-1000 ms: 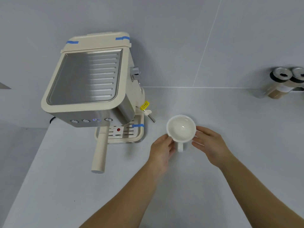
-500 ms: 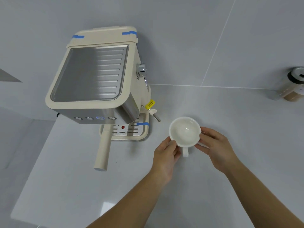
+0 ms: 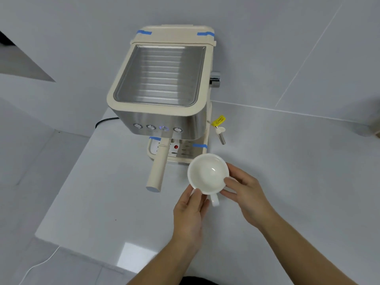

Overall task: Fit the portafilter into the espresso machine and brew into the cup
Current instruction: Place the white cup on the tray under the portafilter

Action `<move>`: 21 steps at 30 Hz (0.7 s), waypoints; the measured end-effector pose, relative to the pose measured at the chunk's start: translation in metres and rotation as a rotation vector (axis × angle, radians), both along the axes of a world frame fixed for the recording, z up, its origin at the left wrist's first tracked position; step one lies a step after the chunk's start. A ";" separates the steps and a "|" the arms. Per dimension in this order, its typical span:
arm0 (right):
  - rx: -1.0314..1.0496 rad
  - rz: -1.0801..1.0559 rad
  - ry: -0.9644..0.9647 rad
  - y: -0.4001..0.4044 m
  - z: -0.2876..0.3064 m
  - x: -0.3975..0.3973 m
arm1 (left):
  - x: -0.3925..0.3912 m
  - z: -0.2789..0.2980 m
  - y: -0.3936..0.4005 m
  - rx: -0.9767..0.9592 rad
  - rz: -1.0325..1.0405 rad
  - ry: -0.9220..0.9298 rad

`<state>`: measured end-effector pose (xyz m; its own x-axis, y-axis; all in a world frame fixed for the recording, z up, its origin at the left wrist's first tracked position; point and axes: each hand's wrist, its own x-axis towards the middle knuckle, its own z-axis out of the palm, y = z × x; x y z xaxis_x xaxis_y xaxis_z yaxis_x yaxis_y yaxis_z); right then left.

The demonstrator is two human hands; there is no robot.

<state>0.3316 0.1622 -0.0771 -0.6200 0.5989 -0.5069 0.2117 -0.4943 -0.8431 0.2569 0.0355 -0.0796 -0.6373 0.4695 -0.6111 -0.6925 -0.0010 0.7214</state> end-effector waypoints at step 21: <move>0.179 -0.001 0.018 0.004 -0.010 -0.080 | -0.028 -0.009 0.033 0.062 0.295 0.079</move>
<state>0.2520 0.1657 -0.0872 -0.6274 0.6791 -0.3810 0.1950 -0.3366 -0.9212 0.2289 0.0682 -0.0888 -0.7961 0.2924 -0.5298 -0.5973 -0.2391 0.7656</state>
